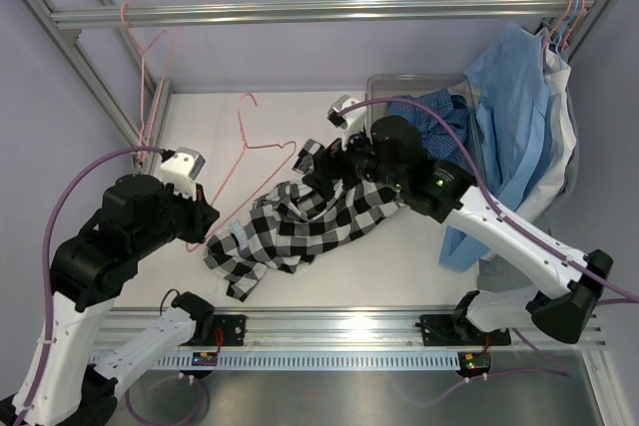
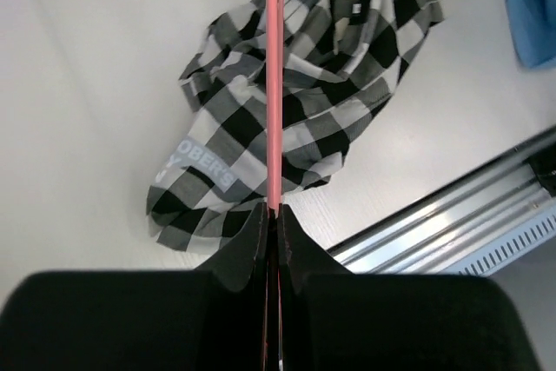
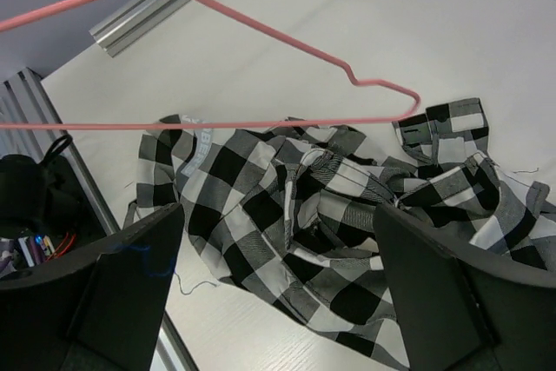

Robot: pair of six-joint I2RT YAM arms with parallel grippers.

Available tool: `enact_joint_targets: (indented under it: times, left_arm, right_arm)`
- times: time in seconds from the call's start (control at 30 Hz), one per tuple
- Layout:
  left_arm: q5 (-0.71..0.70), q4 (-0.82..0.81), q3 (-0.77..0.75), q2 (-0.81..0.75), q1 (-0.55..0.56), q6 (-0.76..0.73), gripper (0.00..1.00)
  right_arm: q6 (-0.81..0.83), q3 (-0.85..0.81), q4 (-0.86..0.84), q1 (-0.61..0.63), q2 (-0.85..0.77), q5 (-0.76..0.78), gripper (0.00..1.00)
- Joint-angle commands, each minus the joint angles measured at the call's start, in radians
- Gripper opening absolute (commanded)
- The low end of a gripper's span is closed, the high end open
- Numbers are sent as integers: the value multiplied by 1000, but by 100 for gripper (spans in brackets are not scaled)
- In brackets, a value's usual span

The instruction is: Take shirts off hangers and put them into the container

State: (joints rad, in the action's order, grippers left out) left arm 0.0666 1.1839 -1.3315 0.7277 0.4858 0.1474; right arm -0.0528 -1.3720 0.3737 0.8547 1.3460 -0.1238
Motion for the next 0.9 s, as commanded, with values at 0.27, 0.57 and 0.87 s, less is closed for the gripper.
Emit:
enact_joint_targets:
  times: [0.27, 0.57, 0.87]
  left_arm:
    - [-496, -200, -159, 108, -3, 129, 0]
    - [-463, -368, -294, 272, -131, 24, 0]
    - [-207, -440, -311, 367, -366, -11, 0]
  right_arm:
    - [-15, 65, 1, -2, -168, 82, 99]
    - [-87, 246, -24, -2, -338, 108, 100]
    - [-110, 358, -7, -2, -450, 156, 99]
